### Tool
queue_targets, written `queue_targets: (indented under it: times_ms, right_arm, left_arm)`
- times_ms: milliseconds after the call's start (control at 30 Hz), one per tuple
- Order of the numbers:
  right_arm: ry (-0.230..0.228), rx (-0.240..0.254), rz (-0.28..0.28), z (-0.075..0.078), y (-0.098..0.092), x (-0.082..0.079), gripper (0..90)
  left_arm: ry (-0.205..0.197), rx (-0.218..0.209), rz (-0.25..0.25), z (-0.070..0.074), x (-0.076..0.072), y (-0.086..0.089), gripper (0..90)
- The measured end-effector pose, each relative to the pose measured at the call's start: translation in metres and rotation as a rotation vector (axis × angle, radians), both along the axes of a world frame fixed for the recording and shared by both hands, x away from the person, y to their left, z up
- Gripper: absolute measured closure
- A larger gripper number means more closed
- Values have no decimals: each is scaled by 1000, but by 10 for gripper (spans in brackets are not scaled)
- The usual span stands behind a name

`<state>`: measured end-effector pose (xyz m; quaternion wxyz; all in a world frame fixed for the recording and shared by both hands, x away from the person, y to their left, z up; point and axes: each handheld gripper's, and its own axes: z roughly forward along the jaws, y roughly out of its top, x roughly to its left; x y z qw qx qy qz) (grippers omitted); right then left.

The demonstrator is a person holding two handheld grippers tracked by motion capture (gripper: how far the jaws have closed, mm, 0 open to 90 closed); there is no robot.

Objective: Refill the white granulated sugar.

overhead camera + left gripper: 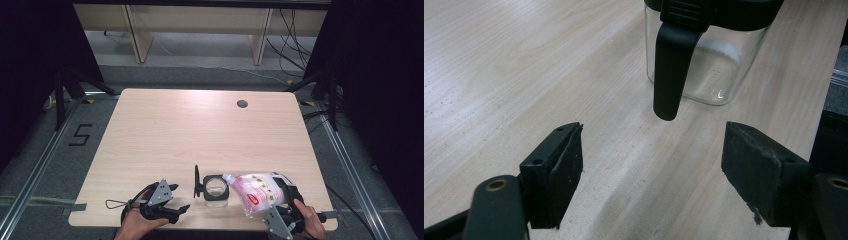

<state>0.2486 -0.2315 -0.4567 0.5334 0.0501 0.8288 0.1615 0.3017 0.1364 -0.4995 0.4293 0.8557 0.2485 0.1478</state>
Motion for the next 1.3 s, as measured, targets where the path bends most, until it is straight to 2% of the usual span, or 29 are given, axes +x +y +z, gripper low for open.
queue_targets:
  times_ms: [33,133,167,200,233,267,300,367,400,433,533,567,600,633,700,767,800,833,867,933,967,1067,1133,1167,1200,1300]
  right_arm:
    - [-5,-35,3,-2,3,-1,390]
    - [-2,-37,-4,-4,5,-3,391]
    - [-12,-87,21,-3,7,-2,391]
    - [-12,-87,21,-3,7,-2,391]
    - [-34,-130,26,-3,9,-2,392]
    - [-39,-126,13,-5,10,-3,392]
    - [-39,-126,13,-5,10,-3,392]
    - [-55,-183,10,-4,12,-4,392]
    - [-55,-183,10,-4,12,-4,392]
    - [-83,-237,29,-2,13,-3,393]
    - [-89,-264,23,-3,15,-4,394]
    - [-98,-300,31,-2,16,-3,394]
    - [-92,-290,26,-4,16,-3,395]
    - [-102,-314,31,-2,16,-4,395]
    - [-104,-321,34,-2,17,-4,395]
    - [-95,-315,14,-4,17,-5,396]
    - [-110,-347,29,-2,18,-5,396]
    - [-97,-356,28,-4,18,-6,397]
    - [-119,-364,56,-4,18,-4,397]
    - [-135,-375,61,-3,19,-4,397]
    - [-141,-416,54,-3,20,-5,398]
    - [-153,-408,78,-4,20,-3,399]
    - [-142,-400,63,-5,19,-3,400]
    - [-161,-411,71,-3,19,-3,400]
    - [-161,-422,68,-2,19,-3,400]
    - [-160,-410,54,-2,18,-4,400]
  left_arm:
    - [8,-8,8,0,-1,0,243]
    - [-8,2,-5,0,0,0,242]
    - [-9,8,-6,0,1,1,242]
    - [-9,8,-6,0,1,1,242]
    - [6,0,2,0,0,0,242]
    - [6,0,2,0,0,0,242]
    - [13,-23,11,-1,-1,-1,242]
    - [10,-25,13,-1,-1,-2,242]
    - [10,-25,13,-1,-1,-2,242]
    - [12,-20,9,-1,-1,-2,242]
    - [10,-20,10,-1,-1,-2,242]
    - [10,-26,14,-2,-1,-2,242]
    - [18,-23,6,-1,-1,-2,242]
    - [8,-16,10,-1,-1,-1,242]
    - [7,-17,14,-1,-1,-2,242]
    - [7,-10,10,0,-1,-1,242]
    - [5,4,3,0,0,0,242]
    - [6,-21,10,-1,-1,-2,242]
    - [6,-21,10,-1,-1,-2,242]
    - [16,-23,4,-1,-1,-2,241]
    - [14,-24,5,-1,-1,-2,241]
    - [7,-23,13,-1,-1,-2,241]
    - [11,-25,6,-1,-1,-2,241]
    - [10,-22,8,-1,-1,-2,241]
    - [12,-23,5,-1,-1,-2,241]
    - [7,-10,9,-1,0,-2,241]
